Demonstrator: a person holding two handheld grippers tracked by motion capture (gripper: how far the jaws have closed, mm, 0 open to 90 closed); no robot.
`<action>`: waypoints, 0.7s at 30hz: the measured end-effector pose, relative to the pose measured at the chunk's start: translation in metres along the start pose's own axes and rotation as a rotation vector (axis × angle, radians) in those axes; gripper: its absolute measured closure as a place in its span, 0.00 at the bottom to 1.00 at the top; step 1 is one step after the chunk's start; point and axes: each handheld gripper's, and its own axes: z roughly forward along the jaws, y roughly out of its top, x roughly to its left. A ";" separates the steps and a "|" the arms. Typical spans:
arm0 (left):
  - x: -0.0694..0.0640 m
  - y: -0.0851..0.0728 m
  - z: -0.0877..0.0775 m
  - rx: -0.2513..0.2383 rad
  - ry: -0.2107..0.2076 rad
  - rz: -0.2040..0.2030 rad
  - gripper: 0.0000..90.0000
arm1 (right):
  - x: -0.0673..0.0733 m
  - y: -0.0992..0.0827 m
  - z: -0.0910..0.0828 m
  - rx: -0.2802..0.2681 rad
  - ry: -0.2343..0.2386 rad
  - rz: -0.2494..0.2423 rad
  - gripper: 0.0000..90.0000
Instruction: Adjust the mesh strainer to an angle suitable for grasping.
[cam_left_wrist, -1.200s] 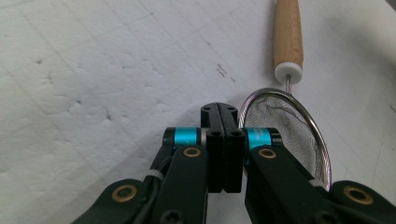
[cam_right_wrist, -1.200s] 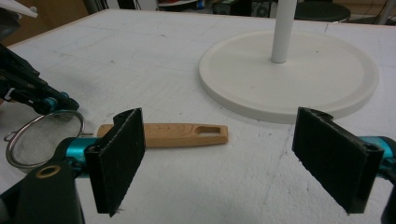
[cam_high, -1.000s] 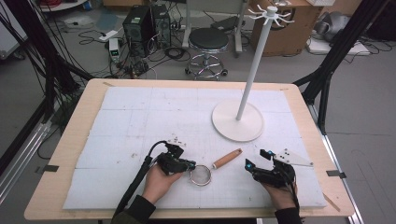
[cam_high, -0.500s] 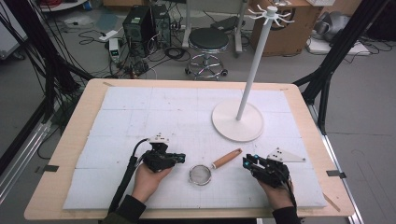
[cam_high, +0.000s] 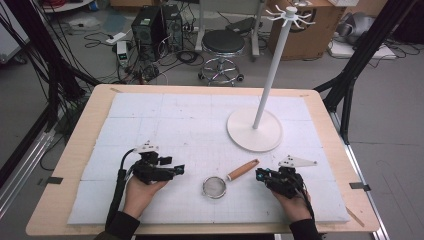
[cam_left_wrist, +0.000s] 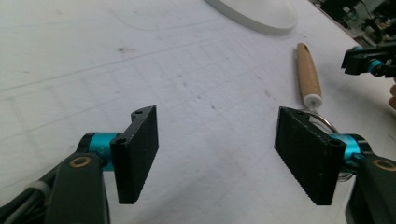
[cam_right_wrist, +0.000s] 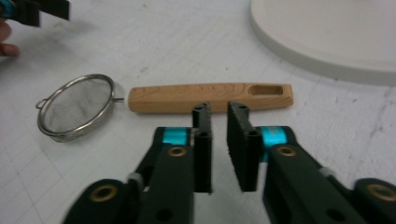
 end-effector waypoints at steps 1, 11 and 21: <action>0.002 -0.001 -0.003 -0.004 0.005 -0.004 0.33 | -0.001 0.001 0.003 0.015 0.009 0.013 0.96; 0.017 -0.004 -0.025 -0.031 0.031 -0.020 0.31 | -0.014 0.008 0.025 0.118 0.013 0.074 0.99; 0.027 -0.005 -0.032 -0.053 0.041 -0.041 0.31 | -0.018 0.022 0.042 0.123 0.017 0.072 0.99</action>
